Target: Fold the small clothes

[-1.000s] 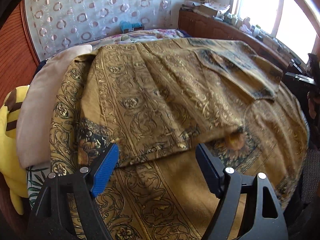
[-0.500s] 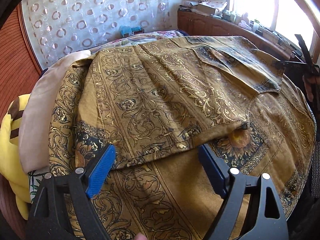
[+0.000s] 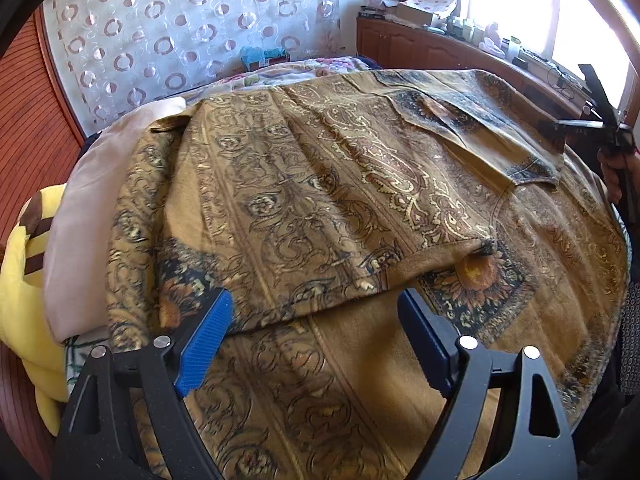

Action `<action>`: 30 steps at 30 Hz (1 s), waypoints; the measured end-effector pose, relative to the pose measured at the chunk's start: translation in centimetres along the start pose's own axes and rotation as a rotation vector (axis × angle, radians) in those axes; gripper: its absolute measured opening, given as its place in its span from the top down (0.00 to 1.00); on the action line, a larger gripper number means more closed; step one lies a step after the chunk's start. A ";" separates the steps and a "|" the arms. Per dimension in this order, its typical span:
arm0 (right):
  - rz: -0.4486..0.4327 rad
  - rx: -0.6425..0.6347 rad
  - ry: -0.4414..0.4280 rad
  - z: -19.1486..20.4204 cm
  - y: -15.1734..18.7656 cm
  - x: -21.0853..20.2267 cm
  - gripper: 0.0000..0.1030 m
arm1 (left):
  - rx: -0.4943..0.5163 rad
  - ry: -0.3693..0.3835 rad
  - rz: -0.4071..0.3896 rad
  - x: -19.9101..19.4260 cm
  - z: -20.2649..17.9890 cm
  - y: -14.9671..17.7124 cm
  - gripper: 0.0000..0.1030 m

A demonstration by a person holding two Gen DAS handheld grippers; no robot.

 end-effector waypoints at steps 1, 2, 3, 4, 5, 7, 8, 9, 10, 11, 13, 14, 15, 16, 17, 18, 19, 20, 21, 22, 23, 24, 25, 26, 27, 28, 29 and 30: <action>-0.001 -0.007 0.005 0.2 0.2 0.1 0.96 | -0.009 0.006 -0.022 -0.7 0.2 -0.2 0.17; -0.004 -0.010 0.008 0.1 0.3 0.1 0.96 | -0.016 0.010 -0.041 -1.4 0.4 -0.4 0.18; -0.007 -0.013 0.013 0.1 0.3 0.0 0.96 | -0.024 0.011 -0.062 -2.1 0.7 -0.6 0.19; -0.009 -0.014 0.015 0.2 0.3 -0.1 0.96 | -0.032 0.004 -0.080 -2.7 1.1 -0.9 0.20; -0.010 -0.019 0.018 0.1 0.2 0.0 0.96 | -0.037 -0.005 -0.092 -3.1 1.4 -1.1 0.22; -0.019 -0.037 0.026 0.2 0.2 -0.1 0.96 | -0.054 -0.029 -0.114 -3.8 2.4 -1.5 0.27; -0.025 -0.043 0.029 0.3 0.1 -0.3 0.96 | -0.062 -0.037 -0.115 -3.9 2.9 -1.5 0.33; -0.031 -0.046 0.031 0.3 0.2 -0.3 0.96 | -0.073 -0.045 -0.110 -3.8 3.4 -1.5 0.40; -0.039 -0.047 0.033 0.4 0.4 -0.4 0.96 | -0.086 -0.056 -0.099 -3.5 3.9 -1.5 0.45; -0.047 -0.049 0.033 0.4 0.5 -0.4 0.96 | -0.095 -0.065 -0.089 -3.2 4.3 -1.5 0.50; -0.048 -0.045 0.029 0.3 0.6 -0.3 0.96 | -0.100 -0.095 -0.066 -2.4 5.0 -1.3 0.55; -0.049 -0.037 0.023 0.2 0.7 -0.3 0.96 | -0.095 -0.111 -0.057 -1.9 5.2 -1.3 0.55; -0.050 -0.029 0.016 0.0 0.7 -0.3 0.96 | -0.093 -0.127 -0.046 -1.4 5.5 -1.2 0.55; -0.050 -0.021 0.010 -0.1 0.8 -0.3 0.96 | -0.094 -0.133 -0.036 -1.0 5.6 -1.1 0.55; -0.051 -0.016 0.006 -0.3 0.8 -0.3 0.96 | -0.098 -0.137 -0.023 -0.5 5.7 -1.0 0.55; -0.051 -0.013 0.004 -0.4 0.8 -0.3 0.96 | -0.101 -0.140 -0.010 -0.1 5.8 -0.9 0.57; -0.051 -0.013 0.004 -0.4 0.8 -0.3 0.96 | -0.098 -0.142 0.005 0.5 5.9 -0.8 0.59; -0.051 -0.016 0.006 -0.4 0.8 -0.4 0.96 | -0.095 -0.144 0.019 0.8 6.0 -0.7 0.61; -0.051 -0.020 0.009 -0.3 0.8 -0.4 0.96 | -0.091 -0.152 0.032 1.1 6.0 -0.5 0.62; -0.050 -0.026 0.013 -0.2 0.7 -0.4 0.96 | -0.092 -0.155 0.038 1.3 6.0 -0.4 0.63; -0.049 -0.033 0.019 -0.1 0.7 -0.3 0.96 | -0.093 -0.153 0.035 1.4 6.0 -0.5 0.63; -0.047 -0.045 0.027 0.1 0.7 -0.3 0.96 | -0.096 -0.155 0.035 1.5 6.1 -0.6 0.63; -0.045 -0.057 0.036 0.3 0.7 -0.2 0.96 | -0.101 -0.154 0.034 1.6 6.2 -0.7 0.63; -0.043 -0.072 0.046 0.6 0.6 -0.1 0.96 | -0.106 -0.151 0.032 1.7 6.2 -0.8 0.70; -0.042 -0.084 0.055 0.7 0.6 0.0 0.96 | -0.114 -0.142 0.030 1.8 6.2 -0.9 0.86; -0.041 -0.091 0.059 0.9 0.5 0.0 0.96 | -0.124 -0.129 0.026 1.9 6.2 -1.1 0.94; -0.042 -0.094 0.060 0.9 0.5 0.1 0.96 | -0.113 -0.139 0.021 1.8 6.1 -1.2 0.97; -0.043 -0.091 0.058 0.9 0.5 0.1 0.96 | -0.085 -0.142 0.010 1.5 5.7 -1.4 0.97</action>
Point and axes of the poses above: each gripper's, at about its wrist camera, not at the fingertips, and x roughly the way its jaws point, z to its left, y to its underside, the point moved 3 cm from there along x, roughly the way its jaws point, and after that the axes turned 15 degrees about -z, right-handed, at the moved point
